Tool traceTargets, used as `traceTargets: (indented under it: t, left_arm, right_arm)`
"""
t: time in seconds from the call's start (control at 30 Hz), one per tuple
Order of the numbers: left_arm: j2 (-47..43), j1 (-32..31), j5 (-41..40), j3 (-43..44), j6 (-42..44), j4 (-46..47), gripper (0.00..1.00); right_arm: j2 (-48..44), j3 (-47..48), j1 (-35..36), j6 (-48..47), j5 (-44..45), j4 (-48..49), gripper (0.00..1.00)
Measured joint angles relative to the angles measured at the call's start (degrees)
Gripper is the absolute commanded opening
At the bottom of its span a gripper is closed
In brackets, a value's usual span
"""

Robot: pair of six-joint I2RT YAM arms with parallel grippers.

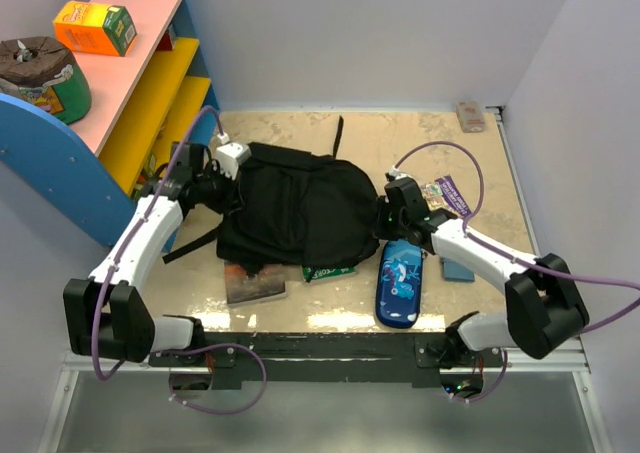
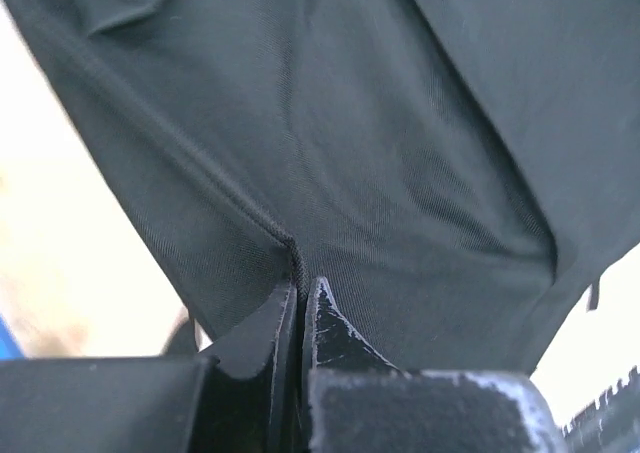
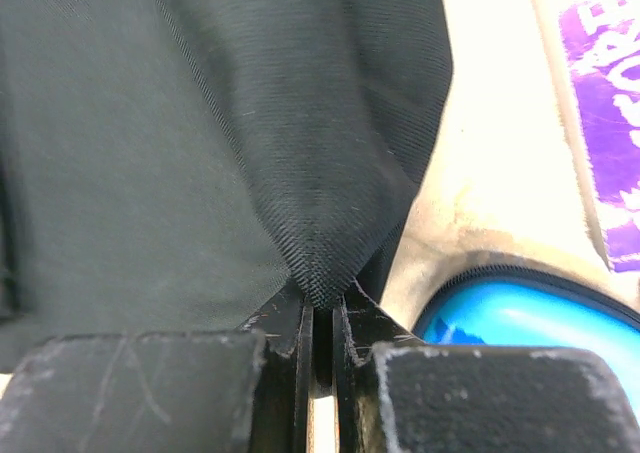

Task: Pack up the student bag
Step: Adjust the student bag at the center of the board.

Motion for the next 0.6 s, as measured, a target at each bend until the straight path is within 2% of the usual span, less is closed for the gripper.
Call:
traceTargets:
  t: [0.07, 0.1, 0.13, 0.2, 0.23, 0.27, 0.4, 0.6]
  left_arm:
    - [-1.44, 0.0, -0.9, -3.72, 1.09, -1.05, 0.01]
    - [-1.95, 0.0, -1.44, -5.57, 1.49, -1.4, 0.11]
    - [-2.27, 0.0, -2.05, -7.19, 1.64, -1.64, 0.37]
    - [-2.75, -0.02, -3.85, -9.73, 2.67, -1.73, 0.56]
    - [-2.97, -0.02, -5.46, -10.58, 2.86, -2.23, 0.66]
    - [-3.08, 0.0, -6.82, -10.95, 3.34, -2.38, 0.69]
    - [-3.15, 0.02, -9.57, -8.87, 4.74, -2.97, 0.79]
    - [-1.7, 0.0, -6.45, 3.85, 6.6, -3.17, 0.83]
  right_arm:
    - [-1.92, 0.0, 0.0, -0.17, 0.28, -0.9, 0.0]
    - [-2.86, 0.0, 0.0, -0.26, 0.28, -1.25, 0.08]
    - [-3.69, 0.0, 0.07, -0.35, 0.22, -1.57, 0.22]
    - [-4.74, -0.17, 0.22, -0.48, 0.02, -1.9, 0.48]
    - [-5.29, -0.46, 0.28, -0.63, 0.22, -1.84, 0.69]
    - [-5.81, -0.7, 0.26, -0.61, 0.42, -1.95, 0.73]
    - [-7.02, -0.39, 0.26, -1.86, 2.49, -4.59, 0.77]
    - [-7.04, 6.78, 0.31, -3.23, 5.07, -8.85, 0.7]
